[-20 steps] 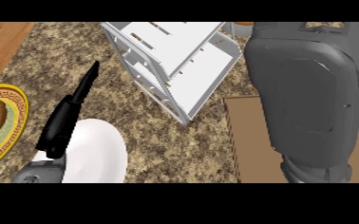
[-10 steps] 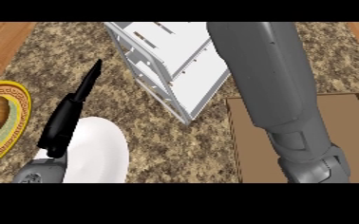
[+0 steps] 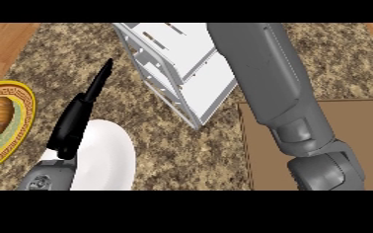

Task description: Pick the bell pepper from the tray and place it in the tiered basket

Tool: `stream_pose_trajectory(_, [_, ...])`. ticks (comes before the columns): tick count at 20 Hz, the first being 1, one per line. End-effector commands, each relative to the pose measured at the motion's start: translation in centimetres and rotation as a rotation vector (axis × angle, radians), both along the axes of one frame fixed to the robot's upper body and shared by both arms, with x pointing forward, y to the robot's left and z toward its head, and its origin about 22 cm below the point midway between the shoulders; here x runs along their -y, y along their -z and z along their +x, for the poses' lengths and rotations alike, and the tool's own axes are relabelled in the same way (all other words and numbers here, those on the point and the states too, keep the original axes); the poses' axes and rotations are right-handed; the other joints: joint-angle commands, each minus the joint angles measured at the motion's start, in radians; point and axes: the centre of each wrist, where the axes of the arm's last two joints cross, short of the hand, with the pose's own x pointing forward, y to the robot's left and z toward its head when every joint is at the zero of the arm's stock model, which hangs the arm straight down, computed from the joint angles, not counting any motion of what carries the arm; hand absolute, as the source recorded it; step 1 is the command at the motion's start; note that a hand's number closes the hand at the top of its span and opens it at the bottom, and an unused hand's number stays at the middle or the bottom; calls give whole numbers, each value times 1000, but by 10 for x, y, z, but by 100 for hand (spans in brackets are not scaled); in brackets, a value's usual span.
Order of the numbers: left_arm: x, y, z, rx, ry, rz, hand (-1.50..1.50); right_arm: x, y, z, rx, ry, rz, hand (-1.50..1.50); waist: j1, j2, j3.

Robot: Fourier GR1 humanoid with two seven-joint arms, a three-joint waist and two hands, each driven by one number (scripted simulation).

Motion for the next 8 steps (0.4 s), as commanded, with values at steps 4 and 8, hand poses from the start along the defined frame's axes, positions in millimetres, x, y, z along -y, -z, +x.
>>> stream_pose_trajectory(4, [-26, 4, -3, -15, -42, 10, 0, 16, -6, 11, 247, 251, 93, -150, -36, -10, -1])
stream_pose_trajectory(8, [-29, 5, -4, -23, -88, -8, 0, 64, -22, 14, 250, 395, 125, -150, -86, -27, 0])
